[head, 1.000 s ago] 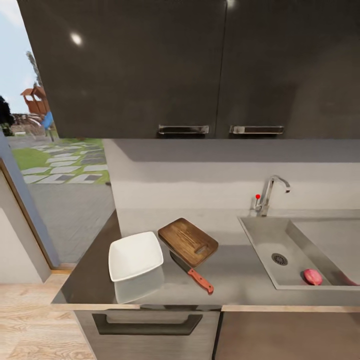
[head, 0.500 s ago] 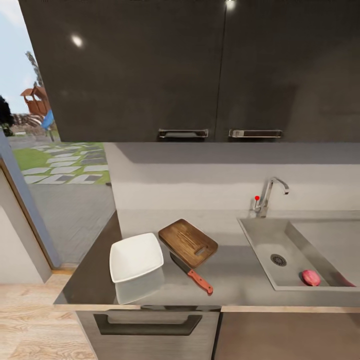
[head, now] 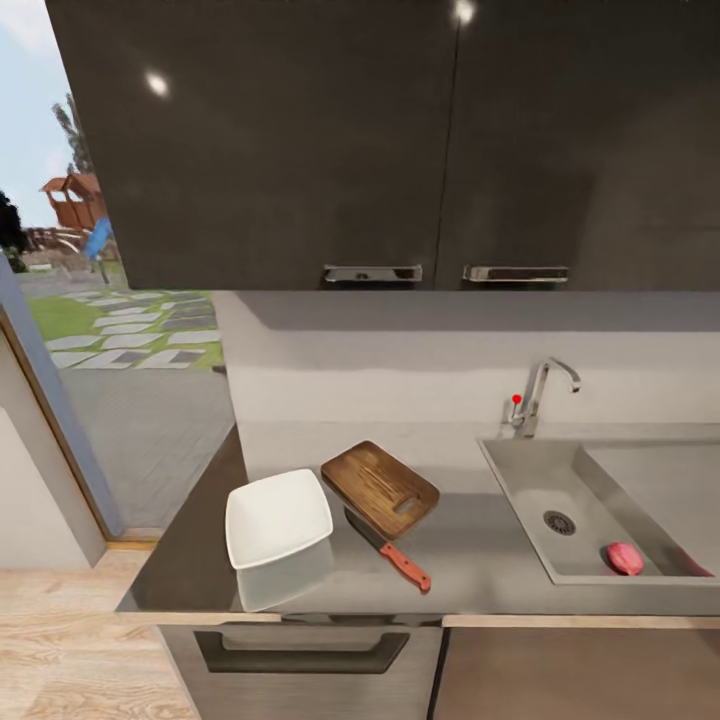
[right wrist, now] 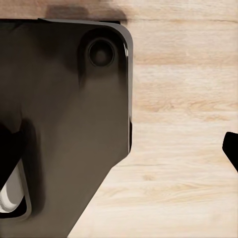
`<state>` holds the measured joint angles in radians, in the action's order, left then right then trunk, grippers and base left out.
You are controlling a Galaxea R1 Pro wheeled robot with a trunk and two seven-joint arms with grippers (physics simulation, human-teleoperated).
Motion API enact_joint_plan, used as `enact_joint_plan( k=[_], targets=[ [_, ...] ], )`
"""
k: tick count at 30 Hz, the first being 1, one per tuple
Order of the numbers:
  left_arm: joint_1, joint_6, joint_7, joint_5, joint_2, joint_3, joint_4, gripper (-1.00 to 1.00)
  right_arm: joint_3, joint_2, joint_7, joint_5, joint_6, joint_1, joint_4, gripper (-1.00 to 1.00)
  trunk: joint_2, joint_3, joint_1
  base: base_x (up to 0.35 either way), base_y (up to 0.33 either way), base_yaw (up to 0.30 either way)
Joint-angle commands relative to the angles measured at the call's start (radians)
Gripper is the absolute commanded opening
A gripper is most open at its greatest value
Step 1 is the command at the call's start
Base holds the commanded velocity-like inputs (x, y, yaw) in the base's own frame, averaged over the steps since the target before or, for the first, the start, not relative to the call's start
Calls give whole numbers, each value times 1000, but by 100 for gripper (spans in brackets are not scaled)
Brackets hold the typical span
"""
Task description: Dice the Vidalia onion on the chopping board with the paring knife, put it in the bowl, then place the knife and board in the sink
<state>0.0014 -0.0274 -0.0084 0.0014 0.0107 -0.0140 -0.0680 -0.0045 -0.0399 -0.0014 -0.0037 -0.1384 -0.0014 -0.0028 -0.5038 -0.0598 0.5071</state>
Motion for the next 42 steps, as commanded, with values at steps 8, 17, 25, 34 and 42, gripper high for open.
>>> enact_joint_plan(
  k=[8, 17, 25, 34, 42],
  targets=[
    [0, -2, -1, 0, 0, -1, -1, 100, 0, 0, 0, 0, -3, 0, 0, 100, 55, 24, -30, 3, 5, 0],
    [0, -2, -1, 0, 0, -1, -1, 100, 0, 0, 0, 1, -3, 0, 0, 100, 104, 46, -57, 0, 0, 0],
    [0, -2, -1, 0, 0, -1, -1, 100, 0, 0, 0, 1, -3, 0, 0, 100, 104, 46, -57, 0, 0, 0],
    [0, -2, -1, 0, 0, -1, -1, 100, 0, 0, 0, 1, -3, 0, 0, 100, 104, 46, -57, 0, 0, 0],
    [0, 8, -5, 1, -18, -7, 9, 100, -3, -17, 17, 18, -6, 17, -11, 100, 104, 46, -57, 0, 0, 0]
  ],
)
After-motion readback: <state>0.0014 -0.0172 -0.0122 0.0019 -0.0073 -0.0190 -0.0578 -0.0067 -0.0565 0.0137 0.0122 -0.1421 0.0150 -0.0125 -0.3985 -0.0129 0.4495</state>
